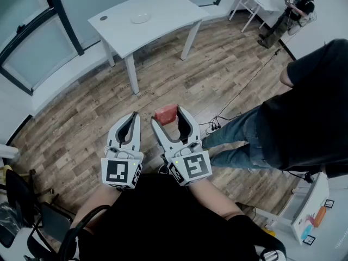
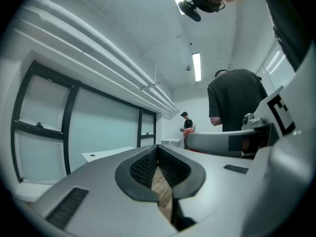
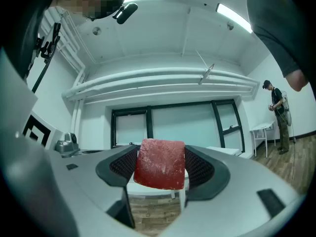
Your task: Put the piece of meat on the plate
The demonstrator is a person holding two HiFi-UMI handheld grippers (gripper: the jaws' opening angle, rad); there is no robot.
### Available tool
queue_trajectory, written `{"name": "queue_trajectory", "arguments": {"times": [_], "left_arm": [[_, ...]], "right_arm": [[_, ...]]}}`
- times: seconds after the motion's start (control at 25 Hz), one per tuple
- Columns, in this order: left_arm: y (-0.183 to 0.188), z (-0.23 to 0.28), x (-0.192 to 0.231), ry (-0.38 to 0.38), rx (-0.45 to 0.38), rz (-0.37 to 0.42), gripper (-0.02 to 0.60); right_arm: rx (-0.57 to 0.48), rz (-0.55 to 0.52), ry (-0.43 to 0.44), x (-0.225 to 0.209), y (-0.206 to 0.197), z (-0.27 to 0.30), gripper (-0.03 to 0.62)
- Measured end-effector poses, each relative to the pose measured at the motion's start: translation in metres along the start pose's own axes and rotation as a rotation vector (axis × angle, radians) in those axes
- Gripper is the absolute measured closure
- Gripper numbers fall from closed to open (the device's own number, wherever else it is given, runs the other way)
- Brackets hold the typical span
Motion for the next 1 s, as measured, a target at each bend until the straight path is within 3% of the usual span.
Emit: {"name": "queue_trajectory", "arguments": {"times": [0.4, 1.0], "left_arm": [[-0.002, 0.007, -0.012, -0.016, 0.000, -0.003, 0.578], [-0.008, 0.016, -0.051, 0.016, 0.006, 0.009, 0.578]], "right_arm": [[-0.004, 0.004, -0.013, -0.010, 0.003, -0.006, 0.292], [-0.030, 0.029, 0.045, -0.039, 0.009, -0.027, 0.292]]}}
Point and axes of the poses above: the fingertips, and each gripper's own axes: z forward along the fingers, x to its left, y out of its top, the point moved 6 cm from there along -z, backward along the fingers, and after that the axes turned 6 degrees about -x, right-handed, at the moved point
